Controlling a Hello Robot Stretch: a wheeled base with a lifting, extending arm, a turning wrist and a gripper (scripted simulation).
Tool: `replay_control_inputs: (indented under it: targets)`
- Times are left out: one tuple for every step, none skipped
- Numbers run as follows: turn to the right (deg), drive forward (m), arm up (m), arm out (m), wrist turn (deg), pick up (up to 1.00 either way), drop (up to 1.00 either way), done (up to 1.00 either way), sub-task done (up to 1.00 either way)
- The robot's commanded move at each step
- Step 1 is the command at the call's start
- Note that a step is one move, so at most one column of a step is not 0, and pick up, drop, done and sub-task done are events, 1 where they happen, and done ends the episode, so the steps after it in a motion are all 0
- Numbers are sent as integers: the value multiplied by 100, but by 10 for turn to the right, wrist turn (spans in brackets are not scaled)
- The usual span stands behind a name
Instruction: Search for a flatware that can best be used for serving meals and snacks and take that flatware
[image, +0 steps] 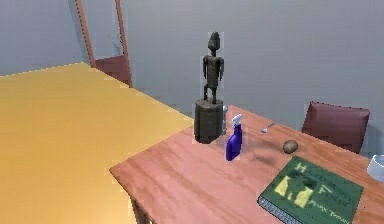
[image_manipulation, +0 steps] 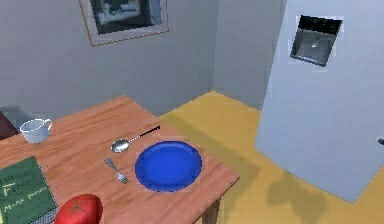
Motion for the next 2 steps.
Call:
replay_control_inputs:
  targets:
    - [0,0,50,0,0,0,0,0,0]
    - [0,0,34,0,0,0,0,0,0]
